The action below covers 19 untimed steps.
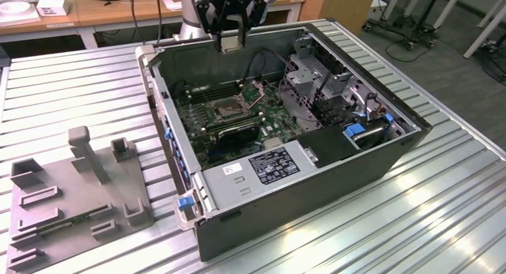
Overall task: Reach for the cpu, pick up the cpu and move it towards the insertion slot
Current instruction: 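Pick up the cpu and move it towards the insertion slot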
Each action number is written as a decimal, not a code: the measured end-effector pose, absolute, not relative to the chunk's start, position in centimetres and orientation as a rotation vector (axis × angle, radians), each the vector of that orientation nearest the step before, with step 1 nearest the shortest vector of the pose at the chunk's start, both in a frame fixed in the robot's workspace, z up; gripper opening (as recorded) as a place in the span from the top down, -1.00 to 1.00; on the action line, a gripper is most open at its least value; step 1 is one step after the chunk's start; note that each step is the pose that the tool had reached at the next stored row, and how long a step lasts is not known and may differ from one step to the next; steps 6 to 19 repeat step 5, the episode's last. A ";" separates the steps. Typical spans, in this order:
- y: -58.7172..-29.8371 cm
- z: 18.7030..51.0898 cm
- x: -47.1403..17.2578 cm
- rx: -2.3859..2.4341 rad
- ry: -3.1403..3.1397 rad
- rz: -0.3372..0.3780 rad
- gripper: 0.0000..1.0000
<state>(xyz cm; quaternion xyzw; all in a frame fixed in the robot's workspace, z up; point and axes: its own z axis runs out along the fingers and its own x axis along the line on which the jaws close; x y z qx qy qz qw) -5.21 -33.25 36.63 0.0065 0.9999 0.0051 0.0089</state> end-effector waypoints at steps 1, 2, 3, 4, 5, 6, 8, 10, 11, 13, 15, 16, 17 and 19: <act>-33.2 36.6 -5.2 0.020 3.124 0.016 -0.09; -33.2 36.6 -5.2 0.020 3.124 0.016 -0.09; -33.2 36.6 -5.2 0.021 3.124 0.016 -0.09; -33.2 36.6 -5.2 0.020 3.124 0.016 -0.09; -33.2 36.6 -5.2 0.020 3.124 0.016 -0.09; -33.2 36.6 -5.2 0.020 3.124 0.016 -0.09; -33.2 36.6 -5.2 0.020 3.124 0.016 -0.09; -33.2 36.6 -5.2 0.020 3.124 0.016 -0.09; -33.2 36.6 -5.2 0.020 3.124 0.016 -0.09; -33.2 36.6 -5.2 0.020 3.124 0.016 -0.09; -33.2 36.6 -5.2 0.020 3.124 0.016 -0.09; -33.2 36.6 -5.2 0.020 3.124 0.016 -0.09; -33.2 36.6 -5.2 0.020 3.124 0.016 -0.09; -33.2 36.6 -5.2 0.020 3.124 0.016 -0.09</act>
